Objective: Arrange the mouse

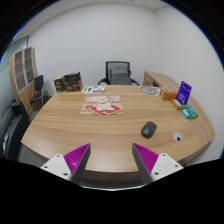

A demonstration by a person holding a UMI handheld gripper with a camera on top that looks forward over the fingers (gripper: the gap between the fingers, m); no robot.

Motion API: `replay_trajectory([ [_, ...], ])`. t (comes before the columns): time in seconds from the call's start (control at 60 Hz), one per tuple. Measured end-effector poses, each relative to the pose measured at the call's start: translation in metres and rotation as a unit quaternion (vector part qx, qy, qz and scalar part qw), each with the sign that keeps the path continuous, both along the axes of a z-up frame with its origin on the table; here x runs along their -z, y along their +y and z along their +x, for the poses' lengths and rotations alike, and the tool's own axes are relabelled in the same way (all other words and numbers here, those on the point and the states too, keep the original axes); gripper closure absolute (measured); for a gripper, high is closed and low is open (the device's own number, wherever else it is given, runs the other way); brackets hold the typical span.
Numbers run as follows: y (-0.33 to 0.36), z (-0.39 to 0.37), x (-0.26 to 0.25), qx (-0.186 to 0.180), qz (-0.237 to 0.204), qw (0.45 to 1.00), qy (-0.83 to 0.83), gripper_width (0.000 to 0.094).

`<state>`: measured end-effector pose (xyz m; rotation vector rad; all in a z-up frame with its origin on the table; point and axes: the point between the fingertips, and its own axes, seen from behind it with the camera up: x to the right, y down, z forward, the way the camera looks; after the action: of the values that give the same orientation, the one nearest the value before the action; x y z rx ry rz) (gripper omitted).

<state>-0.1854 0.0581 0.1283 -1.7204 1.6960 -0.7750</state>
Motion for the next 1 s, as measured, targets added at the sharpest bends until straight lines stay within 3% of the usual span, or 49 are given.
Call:
replay_trajectory([
  [0.5, -0.133, -0.004, 0.034, 0.064, -0.03, 0.997, -0.013, 0.0069],
  [1.0, -0.177, 0.045, 0.097, 0.031, -0.028, 0.999, -0.011, 0.0069],
])
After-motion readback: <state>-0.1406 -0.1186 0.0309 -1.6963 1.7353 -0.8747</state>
